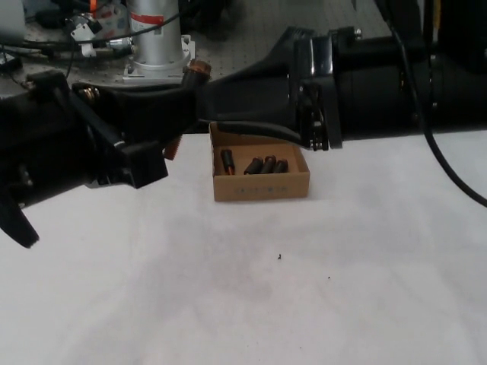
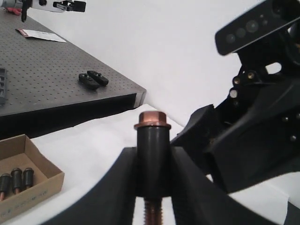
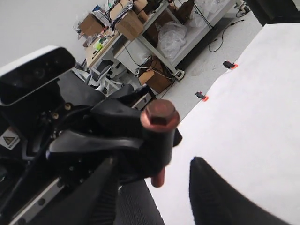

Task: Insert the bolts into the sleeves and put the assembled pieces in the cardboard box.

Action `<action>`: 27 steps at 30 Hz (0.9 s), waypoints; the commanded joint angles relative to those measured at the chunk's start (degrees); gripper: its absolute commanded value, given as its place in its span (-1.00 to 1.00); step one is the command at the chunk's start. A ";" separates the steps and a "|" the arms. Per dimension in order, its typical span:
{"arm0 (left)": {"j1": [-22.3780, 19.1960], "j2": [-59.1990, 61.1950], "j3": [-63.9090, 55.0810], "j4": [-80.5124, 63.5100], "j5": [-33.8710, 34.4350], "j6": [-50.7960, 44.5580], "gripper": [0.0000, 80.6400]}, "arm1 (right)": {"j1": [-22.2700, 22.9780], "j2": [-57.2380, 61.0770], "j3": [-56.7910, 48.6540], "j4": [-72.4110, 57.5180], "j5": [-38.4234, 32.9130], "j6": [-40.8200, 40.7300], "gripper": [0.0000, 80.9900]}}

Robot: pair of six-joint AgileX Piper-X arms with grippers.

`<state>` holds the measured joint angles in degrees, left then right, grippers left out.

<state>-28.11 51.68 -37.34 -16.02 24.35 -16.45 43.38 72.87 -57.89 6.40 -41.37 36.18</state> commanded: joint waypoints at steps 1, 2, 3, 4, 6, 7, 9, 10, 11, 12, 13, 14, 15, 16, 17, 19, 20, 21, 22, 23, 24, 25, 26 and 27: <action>0.12 -0.35 -0.76 -3.85 -2.07 0.57 -0.98 | 0.12 -0.16 -0.21 1.88 -0.76 -1.54 -0.11; 0.12 -0.35 -0.76 -3.83 -2.81 1.61 -0.98 | -0.11 -0.16 -0.21 2.31 -0.76 -1.53 -0.11; 0.12 -0.03 -0.76 -3.83 -3.25 3.18 -0.98 | -0.44 -0.16 -0.21 2.61 -0.90 -1.53 -0.11; 0.12 0.29 -0.76 -3.83 -3.23 4.66 -0.98 | -0.78 -0.16 -0.21 2.82 -1.31 -2.09 -0.11; 0.12 1.61 -0.76 -3.83 -3.13 8.31 -0.98 | -1.67 -0.16 -0.21 4.10 -2.32 -4.18 -0.11; 0.12 2.61 -0.88 -3.83 -3.13 9.27 -0.98 | -2.16 -0.26 -0.21 5.04 -2.48 -4.57 -0.11; 0.49 5.51 -1.45 -3.83 -2.88 9.95 -0.98 | -3.58 -0.65 -0.21 8.31 -2.47 -7.13 -0.11; 0.66 6.88 -1.94 -3.83 -2.49 10.27 -0.98 | -4.40 -0.94 -0.21 10.33 -2.59 -8.38 -0.11; 0.97 8.82 -2.68 -3.83 -1.75 10.87 -0.98 | -5.13 -1.22 -0.21 12.24 -2.66 -9.75 -0.11; 1.18 10.99 -3.64 -3.83 -0.50 11.69 -0.98 | -6.08 -1.63 -0.21 14.75 -2.81 -11.43 -0.11; 1.50 13.37 -4.81 -3.83 0.53 12.80 -0.98 | -7.04 -2.12 -0.21 17.31 -2.92 -13.24 -0.11; 1.72 15.46 -5.86 -3.83 1.16 13.80 -0.98 | -8.02 -2.49 -0.21 19.44 -2.90 -14.77 -0.11; 2.03 18.18 -7.32 -3.83 1.77 14.99 -0.98 | -9.01 -3.02 -0.21 21.84 -2.90 -16.67 -0.12; 2.40 21.09 -8.97 -3.83 1.99 15.88 -0.98 | -10.13 -3.52 -0.21 24.24 -2.90 -18.52 -0.13; 2.78 24.08 -10.78 -3.83 1.99 16.45 -0.98 | -11.00 -4.02 -0.21 25.99 -2.90 -19.95 -0.17; 3.57 30.28 -14.87 -3.83 1.99 16.45 -0.98 | -13.20 -4.99 -0.21 29.89 -2.78 -23.08 -0.31; 3.89 32.85 -16.58 -3.83 1.99 16.45 -0.98 | -14.10 -5.32 -0.21 31.49 -2.79 -24.01 -0.38; 4.31 35.95 -18.92 -3.83 1.99 16.45 -0.98 | -15.21 -5.68 -0.21 32.89 -2.79 -25.00 -0.47; 4.65 38.90 -21.27 -3.83 2.32 16.45 -0.98 | -16.27 -6.01 -0.21 34.01 -2.79 -26.02 -0.58; 5.07 42.00 -23.26 -3.83 3.13 16.45 -0.98 | -17.26 -6.33 -0.21 34.86 -2.79 -26.42 -0.67; 5.34 44.36 -25.79 -3.83 4.21 16.45 -0.98 | -17.98 -6.46 -0.21 35.43 -2.79 -26.97 -0.79; 5.68 47.38 -28.34 -3.83 5.14 16.45 -0.98 | -18.80 -6.60 -0.21 35.77 -2.79 -27.26 -0.91; 5.94 50.19 -30.89 -3.83 5.43 16.45 -0.98 | -19.54 -6.68 -0.21 35.82 -2.79 -27.25 -0.96; 6.15 52.46 -33.37 -3.83 5.52 16.45 -0.98 | -20.17 -6.67 -0.21 35.79 -2.98 -27.25 -0.93</action>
<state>-22.48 100.45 -65.85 -18.17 27.90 -1.02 25.40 67.05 -57.89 40.93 -43.42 10.36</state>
